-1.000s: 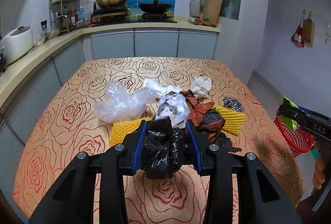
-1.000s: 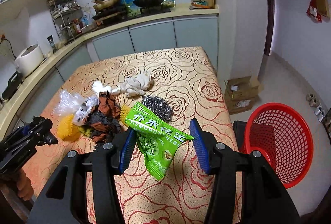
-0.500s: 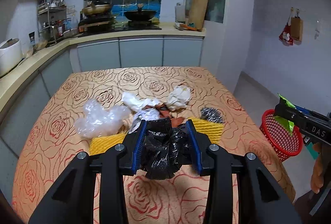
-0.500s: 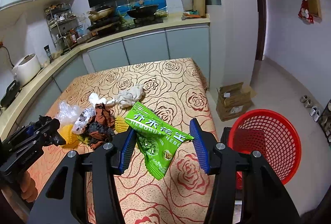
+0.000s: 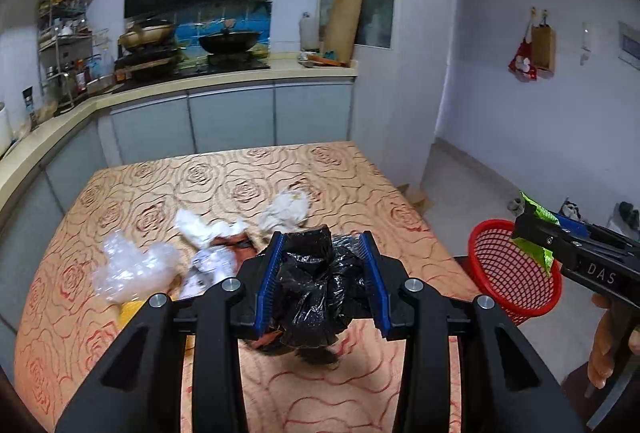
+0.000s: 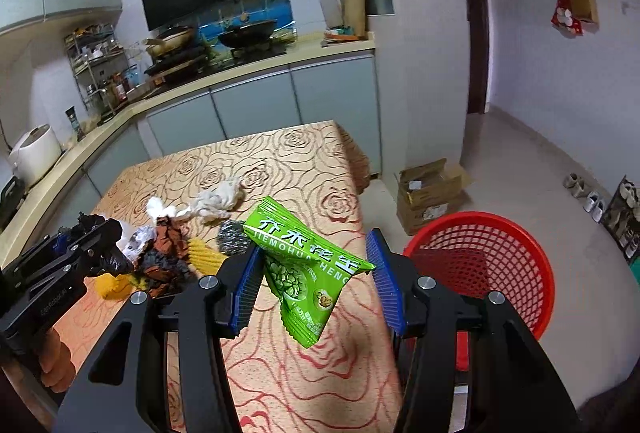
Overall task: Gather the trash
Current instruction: 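Carry the black bag and green packet in both tools over the red wastebasket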
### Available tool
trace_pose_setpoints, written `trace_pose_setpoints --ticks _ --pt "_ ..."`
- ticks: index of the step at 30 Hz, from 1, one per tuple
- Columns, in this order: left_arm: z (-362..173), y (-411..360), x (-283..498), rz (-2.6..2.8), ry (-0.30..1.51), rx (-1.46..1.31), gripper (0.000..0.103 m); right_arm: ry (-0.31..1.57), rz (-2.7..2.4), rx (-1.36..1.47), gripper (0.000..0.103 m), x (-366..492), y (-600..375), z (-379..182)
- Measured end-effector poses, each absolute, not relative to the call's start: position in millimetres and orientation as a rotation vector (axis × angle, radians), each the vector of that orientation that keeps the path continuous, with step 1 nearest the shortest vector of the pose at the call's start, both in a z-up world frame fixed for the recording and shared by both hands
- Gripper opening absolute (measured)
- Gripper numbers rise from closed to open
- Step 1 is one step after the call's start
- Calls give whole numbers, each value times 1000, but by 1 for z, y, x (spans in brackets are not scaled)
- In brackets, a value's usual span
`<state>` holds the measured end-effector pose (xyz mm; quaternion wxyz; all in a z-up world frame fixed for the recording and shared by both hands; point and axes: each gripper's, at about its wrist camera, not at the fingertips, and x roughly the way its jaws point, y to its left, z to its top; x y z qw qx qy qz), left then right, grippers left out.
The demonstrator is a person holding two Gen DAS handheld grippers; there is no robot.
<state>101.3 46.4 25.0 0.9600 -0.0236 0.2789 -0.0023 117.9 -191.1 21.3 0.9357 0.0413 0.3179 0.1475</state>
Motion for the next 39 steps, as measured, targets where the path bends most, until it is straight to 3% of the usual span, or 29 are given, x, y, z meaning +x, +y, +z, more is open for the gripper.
trace_pose_setpoints --ticks 28,39 --pt "25 -78 173 -286 569 9 37 642 68 169 50 139 -298 14" --pt "2 -118 206 -401 642 -16 37 690 -13 193 50 149 -331 -6"
